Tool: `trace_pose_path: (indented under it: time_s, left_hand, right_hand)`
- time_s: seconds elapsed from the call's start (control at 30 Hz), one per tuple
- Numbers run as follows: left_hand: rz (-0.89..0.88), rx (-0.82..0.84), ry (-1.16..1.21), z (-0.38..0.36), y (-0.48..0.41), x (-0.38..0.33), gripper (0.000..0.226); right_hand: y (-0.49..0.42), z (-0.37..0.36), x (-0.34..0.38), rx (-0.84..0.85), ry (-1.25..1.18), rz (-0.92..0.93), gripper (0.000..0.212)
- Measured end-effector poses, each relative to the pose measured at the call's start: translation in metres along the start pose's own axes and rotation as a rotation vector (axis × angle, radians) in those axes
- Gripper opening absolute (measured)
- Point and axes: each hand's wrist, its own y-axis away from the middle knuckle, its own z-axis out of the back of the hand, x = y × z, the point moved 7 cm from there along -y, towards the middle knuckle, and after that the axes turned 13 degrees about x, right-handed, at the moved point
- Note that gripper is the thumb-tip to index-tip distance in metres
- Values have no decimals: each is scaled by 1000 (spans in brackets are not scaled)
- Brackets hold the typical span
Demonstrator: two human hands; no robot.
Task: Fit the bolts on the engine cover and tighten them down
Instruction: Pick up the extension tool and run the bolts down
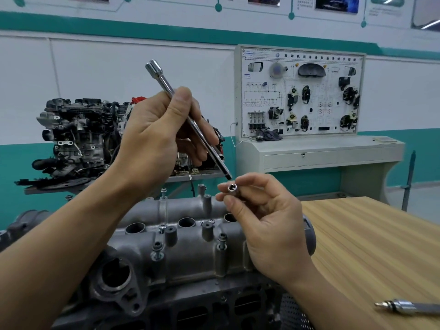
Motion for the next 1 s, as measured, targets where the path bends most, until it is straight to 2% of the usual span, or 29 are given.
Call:
trace_pose_path:
  time_s: [0.17, 0.4, 0.67, 0.9, 1.0]
  left_hand:
    - [11, 19, 45, 0, -1, 1, 31]
    - [26, 48, -20, -6, 0, 2, 30]
    - [78, 76, -105, -12, 0, 6, 31]
    - [93, 78, -125, -16, 1, 8, 32]
    - [149, 116, -159, -22, 1, 11, 34]
  right_hand:
    - [1, 0, -5, -1, -30, -25, 21]
    - [0, -2, -4, 14, -87, -26, 15]
    - [3, -1, -4, -7, -16, -46, 11]
    - [3, -1, 1, -41, -22, -55, 12]
    - [-1, -5, -1, -13, -69, -133, 19]
